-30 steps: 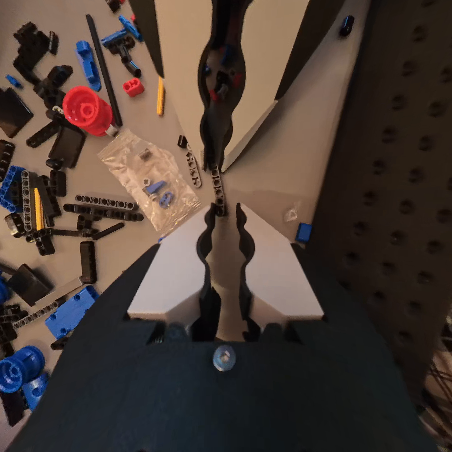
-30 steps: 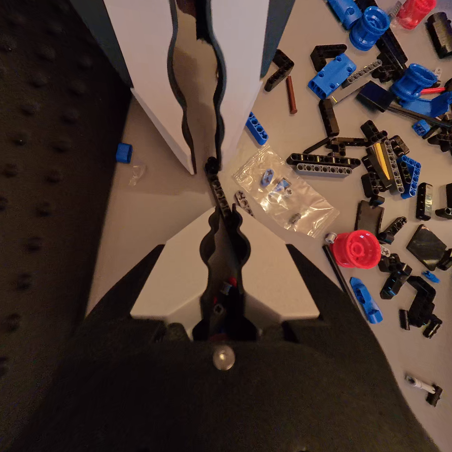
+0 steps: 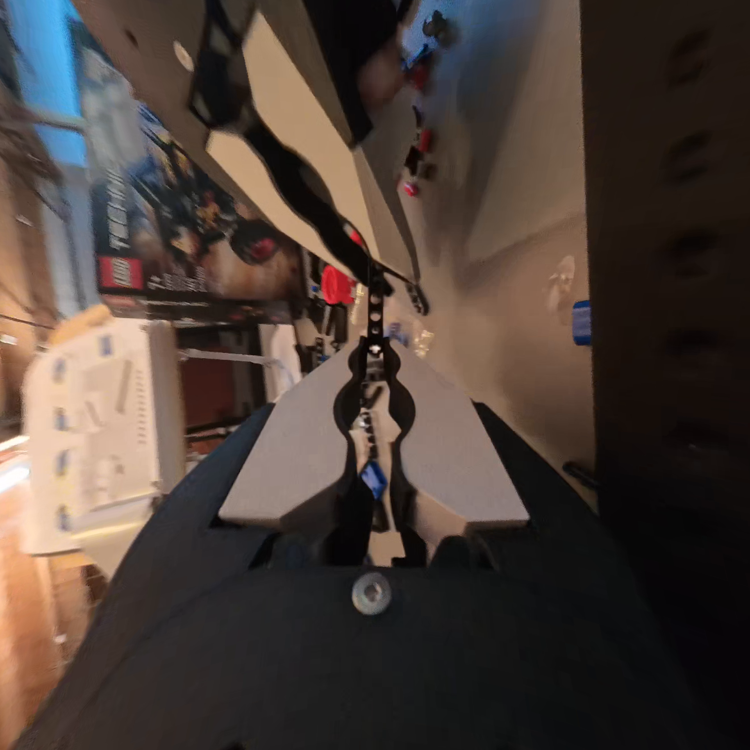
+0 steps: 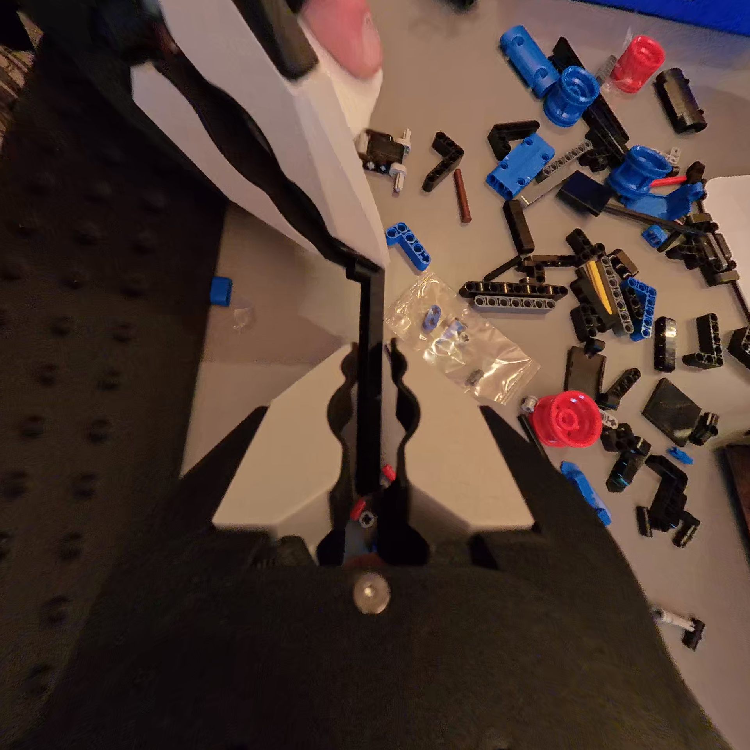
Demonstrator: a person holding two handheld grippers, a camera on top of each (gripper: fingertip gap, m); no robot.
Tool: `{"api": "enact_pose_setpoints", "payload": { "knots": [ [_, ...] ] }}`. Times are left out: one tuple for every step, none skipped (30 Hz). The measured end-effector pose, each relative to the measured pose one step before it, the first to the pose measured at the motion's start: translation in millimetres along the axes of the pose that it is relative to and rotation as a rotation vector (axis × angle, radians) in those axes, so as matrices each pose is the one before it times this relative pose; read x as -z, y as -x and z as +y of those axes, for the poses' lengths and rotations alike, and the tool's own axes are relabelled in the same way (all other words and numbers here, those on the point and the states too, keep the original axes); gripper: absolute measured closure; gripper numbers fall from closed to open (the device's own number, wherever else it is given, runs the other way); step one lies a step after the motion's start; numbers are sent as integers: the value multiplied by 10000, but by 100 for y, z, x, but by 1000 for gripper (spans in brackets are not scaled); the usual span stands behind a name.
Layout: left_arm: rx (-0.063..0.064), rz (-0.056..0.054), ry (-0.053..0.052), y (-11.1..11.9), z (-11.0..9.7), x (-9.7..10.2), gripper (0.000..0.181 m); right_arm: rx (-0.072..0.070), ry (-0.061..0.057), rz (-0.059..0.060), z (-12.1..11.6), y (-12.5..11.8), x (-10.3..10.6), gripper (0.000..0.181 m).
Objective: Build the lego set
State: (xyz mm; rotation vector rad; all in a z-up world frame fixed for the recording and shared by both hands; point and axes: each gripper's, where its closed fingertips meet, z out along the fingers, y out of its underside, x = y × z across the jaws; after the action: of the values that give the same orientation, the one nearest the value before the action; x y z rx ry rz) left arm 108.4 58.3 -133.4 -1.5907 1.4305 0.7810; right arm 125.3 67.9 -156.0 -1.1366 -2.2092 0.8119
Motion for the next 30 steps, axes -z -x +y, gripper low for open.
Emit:
{"api": "enact_pose_setpoints", "payload": {
  "knots": [
    [-201,-223,-25,273,37,142,176,76,133,160,53,-129,-104,172],
    [-93,-116,16,124,184,53,176,91,-33,159,-190,-104,-14,172],
    [53,-167,-140,198,52,86,176,78,-35,169,-206,-136,42,172],
    [267,-91,-174,163,68,110,175,171,-27,263,-199,-249,110,172],
    [451,112,-41,32,360,50,164,217,11,286,-138,-275,146,172],
    [642,197,45,68,557,-14,151,227,-110,227,-326,-172,205,172],
    [684,263,-118,66,334,52,143,196,-202,175,-497,-125,244,172],
    [645,328,-232,44,90,115,138,216,-72,250,-333,-228,189,173],
    [563,326,-281,69,-94,165,134,295,127,277,-40,-260,100,172],
    [487,309,-329,98,-282,211,133,345,149,262,-21,-194,39,173],
    [470,349,-365,2,-426,231,134,293,57,205,-167,-119,33,172],
    [443,239,-313,120,-420,201,135,228,43,169,-201,-76,21,173],
    [303,214,-230,56,-298,152,137,198,125,56,-82,87,19,173],
    [155,299,-123,-185,-141,88,138,171,143,6,-62,183,31,172],
    [196,356,-112,-307,-102,62,141,124,106,59,-122,86,91,172],
    [280,280,-126,-207,-93,14,146,84,73,42,-168,96,104,173],
    [212,278,-140,-269,-90,34,156,85,14,40,-240,107,103,173],
    [101,163,-201,-154,-163,74,165,40,-12,10,-264,122,96,173],
    [75,9,-97,100,12,54,165,-5,40,88,-133,-40,60,173],
    [55,68,-27,10,102,15,165,-50,13,57,-92,-29,22,172],
    [-13,7,-48,41,58,13,165,-116,17,24,-60,-37,4,172],
    [-100,-54,-27,75,73,31,165,-87,28,28,-47,-35,-15,172],
    [-176,-92,32,98,152,7,165,-64,35,-32,-8,49,2,168],
    [-170,-67,99,86,255,-15,165,-127,120,-95,117,108,-14,162],
    [-143,26,64,-64,212,-12,165,-161,207,-74,277,34,-2,161],
    [-82,15,-19,-36,66,11,165,-90,139,-8,216,-23,7,164],
    [-7,-2,-120,2,-75,34,165,-76,7,-65,90,95,19,172],
    [97,151,-77,-197,-11,-56,165,-192,7,-168,94,208,-28,172],
    [91,189,29,-233,194,-151,165,-238,24,-197,118,246,-63,172],
    [13,144,22,-180,207,-156,165,-158,23,-121,137,200,-94,172]
  ]
}}
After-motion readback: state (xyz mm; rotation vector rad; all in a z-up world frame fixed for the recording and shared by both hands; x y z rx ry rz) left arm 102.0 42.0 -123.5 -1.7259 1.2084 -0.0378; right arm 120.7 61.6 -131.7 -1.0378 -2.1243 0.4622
